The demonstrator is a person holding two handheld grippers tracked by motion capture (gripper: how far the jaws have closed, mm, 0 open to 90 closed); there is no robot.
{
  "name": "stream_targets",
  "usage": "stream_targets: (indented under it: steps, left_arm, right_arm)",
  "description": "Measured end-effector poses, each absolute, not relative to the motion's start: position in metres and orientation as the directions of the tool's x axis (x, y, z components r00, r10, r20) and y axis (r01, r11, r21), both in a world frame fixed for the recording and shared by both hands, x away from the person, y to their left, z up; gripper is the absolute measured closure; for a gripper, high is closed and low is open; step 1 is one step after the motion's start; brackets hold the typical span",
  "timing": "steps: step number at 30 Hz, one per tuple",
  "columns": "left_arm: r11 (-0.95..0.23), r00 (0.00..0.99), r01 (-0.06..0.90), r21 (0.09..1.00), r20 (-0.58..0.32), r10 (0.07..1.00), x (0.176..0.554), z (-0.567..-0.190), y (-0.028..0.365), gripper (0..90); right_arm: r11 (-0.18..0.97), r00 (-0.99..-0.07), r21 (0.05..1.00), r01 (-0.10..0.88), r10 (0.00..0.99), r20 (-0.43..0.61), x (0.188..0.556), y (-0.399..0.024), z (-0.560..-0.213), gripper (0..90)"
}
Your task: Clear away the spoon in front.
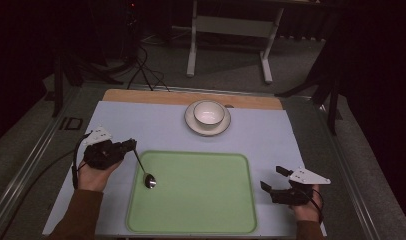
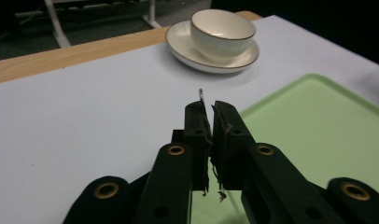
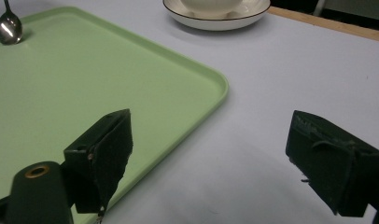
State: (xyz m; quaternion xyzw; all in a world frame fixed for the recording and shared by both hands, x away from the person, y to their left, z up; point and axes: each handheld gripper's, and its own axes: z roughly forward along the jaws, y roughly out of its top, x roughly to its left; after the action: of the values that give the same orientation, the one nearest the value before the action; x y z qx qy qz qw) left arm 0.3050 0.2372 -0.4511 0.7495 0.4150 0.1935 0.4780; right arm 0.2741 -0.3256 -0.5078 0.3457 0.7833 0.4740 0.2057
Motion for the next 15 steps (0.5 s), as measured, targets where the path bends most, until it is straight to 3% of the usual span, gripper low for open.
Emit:
stream_targets:
  steps: [15]
  left_arm:
    - [-0.228,0.616,0.447,0.865,-0.113,0.780,0.327,-0.477,0.218,80.1]
  right_arm:
    - [0.311,-0.678,0.885,0.347,0.735,0.007,0.274,-0.326,-0.508,14.4]
